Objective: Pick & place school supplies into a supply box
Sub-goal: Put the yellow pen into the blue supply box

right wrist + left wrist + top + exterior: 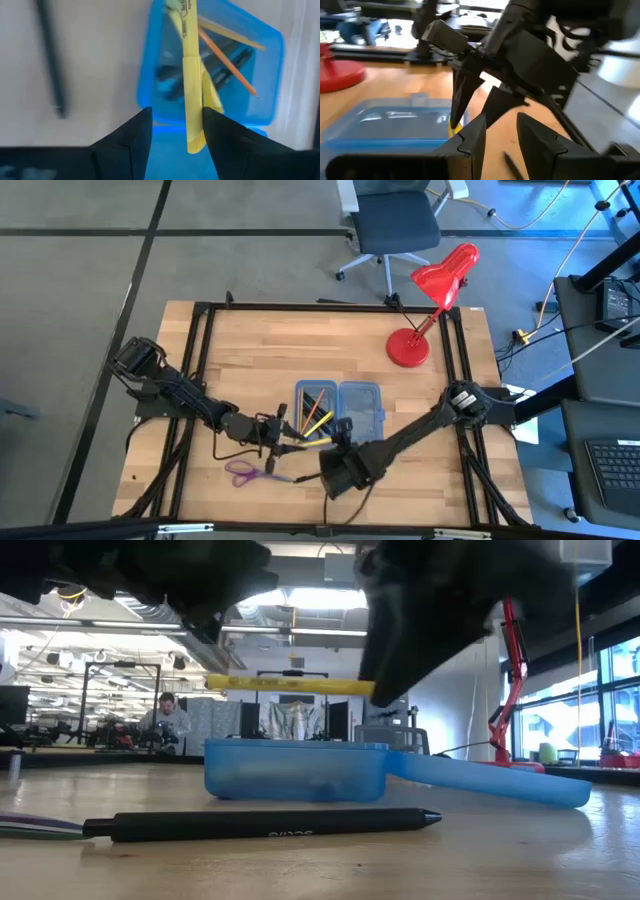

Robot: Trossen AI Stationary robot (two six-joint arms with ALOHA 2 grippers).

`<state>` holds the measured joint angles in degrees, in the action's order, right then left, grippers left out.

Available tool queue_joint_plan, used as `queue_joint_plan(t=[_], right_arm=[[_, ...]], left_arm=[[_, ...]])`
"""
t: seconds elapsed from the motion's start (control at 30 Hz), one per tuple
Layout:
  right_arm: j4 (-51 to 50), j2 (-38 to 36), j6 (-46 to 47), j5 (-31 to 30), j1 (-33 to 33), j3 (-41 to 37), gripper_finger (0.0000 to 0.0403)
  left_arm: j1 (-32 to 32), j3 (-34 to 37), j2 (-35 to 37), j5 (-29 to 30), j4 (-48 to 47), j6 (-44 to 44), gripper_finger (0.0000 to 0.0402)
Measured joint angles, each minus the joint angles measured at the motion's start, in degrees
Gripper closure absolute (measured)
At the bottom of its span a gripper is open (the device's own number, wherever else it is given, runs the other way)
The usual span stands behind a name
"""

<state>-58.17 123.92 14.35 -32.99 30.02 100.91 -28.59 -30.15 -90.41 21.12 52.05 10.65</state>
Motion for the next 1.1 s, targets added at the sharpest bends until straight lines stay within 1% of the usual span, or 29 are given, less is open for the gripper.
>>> queue_joint_plan(t=[0.13,0.23,0.37,0.47,0.53,0.7,0.87,1.1], right_arm=[[0.7,0.0,-5.8,0.0,-3.3,0.0,0.0228],[0.6,0.0,-15.9,0.0,-5.4,0.0,0.0226],[0.6,0.0,-30.0,0.1,-7.5,-0.1,0.0225],[0.5,0.0,-38.4,0.1,-8.8,-0.1,0.0225],[0.6,0.0,-42.1,0.1,-9.6,-0.1,0.0225],[0.7,0.0,-43.6,2.6,-11.5,-0.1,0.0224],[0.7,0.0,-43.6,3.0,-11.9,-0.1,0.0224],[1.1,0.0,-46.3,3.1,-11.9,-0.1,0.0224]], left_arm=[[0.8,0.0,-1.0,0.3,0.0,1.9,0.0298],[2.3,0.0,-2.3,-0.8,-1.0,1.0,0.0298],[3.9,0.0,-3.3,-4.1,-4.8,-0.3,0.0301],[5.0,0.0,-3.3,-4.2,-6.9,-0.6,0.0301],[5.6,0.0,-3.3,-4.2,-6.9,-1.5,0.0301],[7.8,0.0,-3.3,-5.3,-6.9,-2.3,0.0301],[10.9,0.0,-3.3,-10.9,-6.9,-4.1,0.0302],[15.7,0.0,-3.3,-13.7,-8.4,-5.4,0.0298]])
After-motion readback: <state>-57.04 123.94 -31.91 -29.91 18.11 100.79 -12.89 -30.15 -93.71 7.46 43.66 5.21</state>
